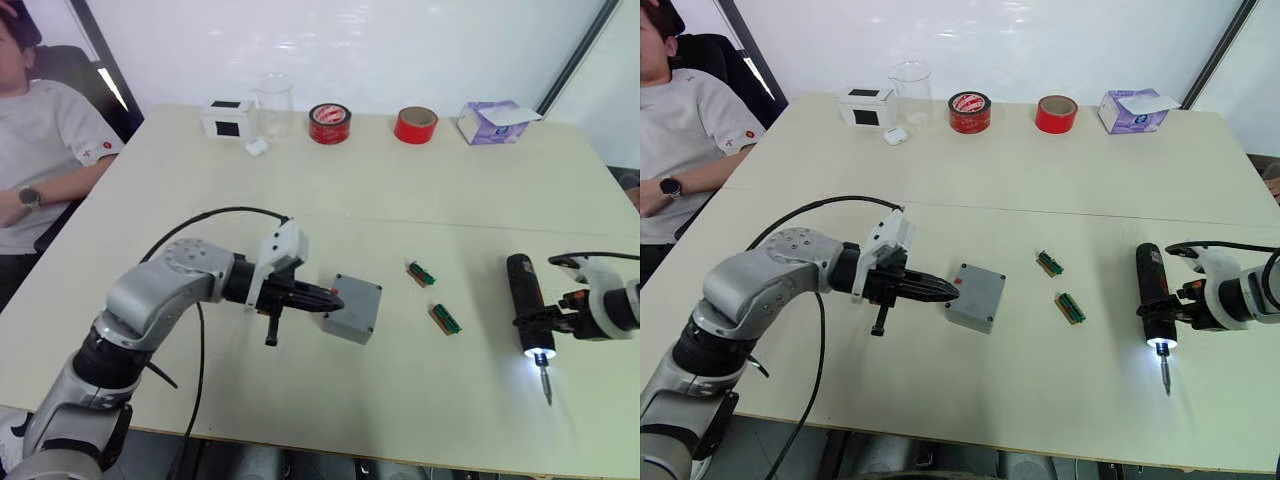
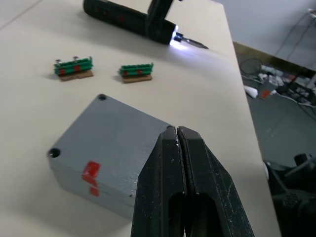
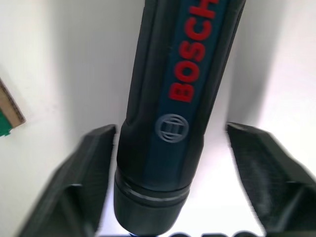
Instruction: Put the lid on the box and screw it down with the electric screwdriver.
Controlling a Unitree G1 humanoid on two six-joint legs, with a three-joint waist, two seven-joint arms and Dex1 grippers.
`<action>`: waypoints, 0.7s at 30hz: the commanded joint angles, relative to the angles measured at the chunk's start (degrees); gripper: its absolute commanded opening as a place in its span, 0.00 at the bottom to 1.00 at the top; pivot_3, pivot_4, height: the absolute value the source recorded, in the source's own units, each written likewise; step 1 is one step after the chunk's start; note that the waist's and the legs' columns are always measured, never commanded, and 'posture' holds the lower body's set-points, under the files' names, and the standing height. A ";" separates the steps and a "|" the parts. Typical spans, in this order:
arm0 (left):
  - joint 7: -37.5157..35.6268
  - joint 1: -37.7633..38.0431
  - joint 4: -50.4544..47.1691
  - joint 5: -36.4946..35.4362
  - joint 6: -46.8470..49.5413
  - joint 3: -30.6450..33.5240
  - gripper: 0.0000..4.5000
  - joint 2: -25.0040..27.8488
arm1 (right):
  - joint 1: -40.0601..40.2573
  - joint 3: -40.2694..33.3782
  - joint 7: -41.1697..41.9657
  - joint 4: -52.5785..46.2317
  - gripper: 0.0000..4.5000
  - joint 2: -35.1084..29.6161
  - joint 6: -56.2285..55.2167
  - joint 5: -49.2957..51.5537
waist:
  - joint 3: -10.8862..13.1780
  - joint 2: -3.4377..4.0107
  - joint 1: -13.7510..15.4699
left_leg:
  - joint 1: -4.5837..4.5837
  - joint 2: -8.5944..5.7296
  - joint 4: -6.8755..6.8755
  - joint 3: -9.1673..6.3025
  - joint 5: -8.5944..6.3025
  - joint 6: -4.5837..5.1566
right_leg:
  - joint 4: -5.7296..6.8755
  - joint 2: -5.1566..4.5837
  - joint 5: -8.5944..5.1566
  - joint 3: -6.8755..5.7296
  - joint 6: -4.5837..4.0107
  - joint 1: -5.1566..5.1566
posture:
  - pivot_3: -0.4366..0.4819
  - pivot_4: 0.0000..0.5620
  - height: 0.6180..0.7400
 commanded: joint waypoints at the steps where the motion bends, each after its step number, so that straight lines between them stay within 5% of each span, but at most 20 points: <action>1: 1.38 -0.18 -1.13 -1.72 0.66 2.39 0.00 -0.28 | 0.33 0.50 1.79 -2.19 0.99 -1.17 -3.88 -3.70 | 0.00 0.00 -0.01 | 0.00 0.00 0.10 0.00 0.00 0.00 | 0.00 -0.01 0.03 0.00 0.05 0.04 | 0.48 0.27 1.00; 16: 10.93 -0.08 5.63 -6.63 4.84 14.31 0.00 -2.13 | -0.27 -8.77 13.69 -14.70 0.99 -6.70 -13.73 -3.67 | 0.01 0.06 -0.06 | -0.07 0.00 0.63 0.00 -0.04 0.05 | 0.17 -0.01 0.17 0.05 0.27 0.08 | 0.48 0.27 1.00; 21: 7.39 3.00 8.47 3.28 -2.75 6.19 0.00 3.48 | 10.08 -13.08 21.28 -32.14 0.99 -6.38 -18.55 0.56 | 0.00 0.06 0.01 | -0.05 0.04 0.62 -0.01 -0.04 0.05 | 0.27 0.07 0.17 0.06 0.27 0.04 | 0.48 0.27 1.00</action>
